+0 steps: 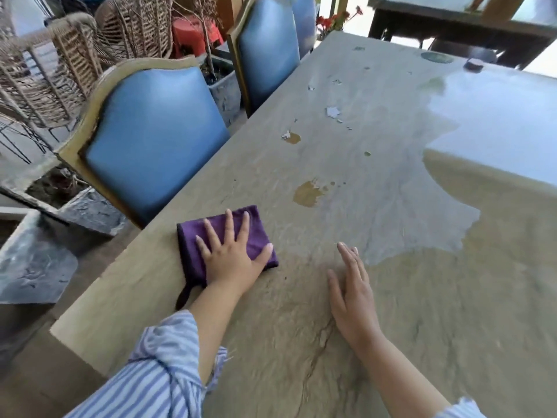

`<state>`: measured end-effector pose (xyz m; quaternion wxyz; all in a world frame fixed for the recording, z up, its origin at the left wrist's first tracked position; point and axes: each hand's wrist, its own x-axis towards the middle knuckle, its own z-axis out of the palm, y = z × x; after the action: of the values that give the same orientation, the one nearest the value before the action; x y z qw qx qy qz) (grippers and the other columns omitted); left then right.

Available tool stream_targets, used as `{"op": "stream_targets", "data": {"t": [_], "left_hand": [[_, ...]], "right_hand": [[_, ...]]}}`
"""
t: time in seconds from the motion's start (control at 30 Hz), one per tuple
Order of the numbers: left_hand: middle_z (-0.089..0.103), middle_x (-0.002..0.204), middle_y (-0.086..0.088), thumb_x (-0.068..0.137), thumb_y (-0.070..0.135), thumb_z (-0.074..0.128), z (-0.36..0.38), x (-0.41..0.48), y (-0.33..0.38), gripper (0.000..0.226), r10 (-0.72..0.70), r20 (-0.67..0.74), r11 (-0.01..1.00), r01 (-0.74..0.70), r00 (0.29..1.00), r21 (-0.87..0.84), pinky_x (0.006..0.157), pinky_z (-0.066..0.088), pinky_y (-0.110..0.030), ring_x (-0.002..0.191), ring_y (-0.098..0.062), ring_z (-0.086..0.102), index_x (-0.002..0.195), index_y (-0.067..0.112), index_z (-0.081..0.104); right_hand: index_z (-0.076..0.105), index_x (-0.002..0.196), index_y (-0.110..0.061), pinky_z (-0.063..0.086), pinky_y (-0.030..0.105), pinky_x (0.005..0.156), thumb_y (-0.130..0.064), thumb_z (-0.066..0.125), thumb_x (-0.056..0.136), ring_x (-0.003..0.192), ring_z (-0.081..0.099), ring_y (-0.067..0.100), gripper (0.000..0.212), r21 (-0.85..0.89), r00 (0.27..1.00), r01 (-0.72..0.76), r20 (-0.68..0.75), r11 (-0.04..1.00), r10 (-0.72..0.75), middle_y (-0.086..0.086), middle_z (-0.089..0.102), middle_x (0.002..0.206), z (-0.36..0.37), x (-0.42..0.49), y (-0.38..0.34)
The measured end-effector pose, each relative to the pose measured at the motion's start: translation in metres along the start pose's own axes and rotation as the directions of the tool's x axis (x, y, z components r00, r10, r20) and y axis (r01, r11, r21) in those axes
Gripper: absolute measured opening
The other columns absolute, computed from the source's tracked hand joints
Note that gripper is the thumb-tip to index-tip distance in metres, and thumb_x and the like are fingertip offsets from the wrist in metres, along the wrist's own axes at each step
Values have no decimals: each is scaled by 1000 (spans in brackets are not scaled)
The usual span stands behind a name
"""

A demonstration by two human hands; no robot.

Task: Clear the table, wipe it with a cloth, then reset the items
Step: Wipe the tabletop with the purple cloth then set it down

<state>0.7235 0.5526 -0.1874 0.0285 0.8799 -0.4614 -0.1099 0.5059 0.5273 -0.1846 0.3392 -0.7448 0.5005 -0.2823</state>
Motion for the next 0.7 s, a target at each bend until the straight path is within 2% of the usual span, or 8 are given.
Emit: {"op": "stream_targets", "data": {"t": [0.1, 0.17, 0.23, 0.37, 0.47, 0.57, 0.63, 0.7], "left_hand": [[-10, 158, 7, 77, 80, 4, 14, -56, 21, 80, 328, 27, 943, -329, 944, 56, 113, -6, -56, 144, -43, -5, 146, 43, -10], [7, 159, 9, 86, 74, 11, 17, -76, 2, 69, 526, 7, 847, -524, 851, 90, 112, 2, -51, 143, -41, 11, 148, 44, 7], [8, 158, 13, 85, 76, 13, 13, -65, -28, 67, 571, 15, 815, -570, 820, 104, 115, 2, -45, 145, -36, 8, 146, 48, 9], [-2, 159, 11, 74, 83, 10, -7, 9, -52, 80, 220, -17, 975, -220, 975, 46, 117, 0, -50, 145, -37, -3, 145, 48, 3], [-7, 160, 2, 78, 74, 10, -7, 40, -11, 77, 26, -1, 999, -26, 1000, 31, 114, -2, -60, 142, -45, -9, 147, 43, 0], [-9, 159, 1, 74, 75, 4, 5, 7, 32, 77, 283, 51, 958, -285, 958, 33, 111, -7, -61, 141, -48, -11, 145, 46, -6], [2, 160, 3, 82, 75, 11, 12, -35, 32, 72, 535, 62, 840, -538, 843, 70, 111, 0, -60, 141, -49, 2, 147, 46, 2], [13, 158, 6, 84, 75, 16, 12, -51, 9, 69, 639, 62, 759, -642, 767, 110, 108, 8, -56, 140, -47, 14, 147, 45, 13]], "right_hand": [[39, 139, -22, 12, 0, 105, -21, 47, 95, 136, 16, -7, 45, 79, 999, -26, -43, 997, 30, -11, 32, 145, -16, 7, 2], [45, 135, -26, 20, 17, 112, -25, 46, 95, 140, 13, -2, 40, -7, 999, -14, -47, 1000, 14, -10, 30, 148, -28, 16, 8], [41, 138, -30, 14, 34, 117, -32, 41, 96, 145, 2, 7, 42, -195, 999, -47, -4, 980, 47, -5, 20, 155, -37, 26, 18], [21, 146, -38, -7, 35, 119, -44, 29, 97, 146, -9, 15, 50, -459, 987, -91, 74, 884, 141, -2, 5, 159, -35, 32, 32], [22, 145, -40, -7, 35, 118, -48, 28, 96, 146, -6, 14, 49, -484, 986, -107, 61, 868, 155, -4, 8, 158, -32, 33, 32], [26, 143, -42, -4, 36, 120, -48, 28, 96, 146, -1, 12, 47, -486, 982, -139, 46, 863, 184, -6, 13, 158, -34, 34, 30], [29, 142, -41, -4, 41, 119, -48, 30, 96, 146, 2, 13, 46, -462, 972, -204, 14, 863, 237, -5, 17, 157, -33, 39, 25], [25, 143, -40, -7, 45, 116, -49, 30, 96, 146, 0, 17, 48, -463, 957, -257, -1, 849, 289, -3, 14, 157, -31, 54, 17]]}}
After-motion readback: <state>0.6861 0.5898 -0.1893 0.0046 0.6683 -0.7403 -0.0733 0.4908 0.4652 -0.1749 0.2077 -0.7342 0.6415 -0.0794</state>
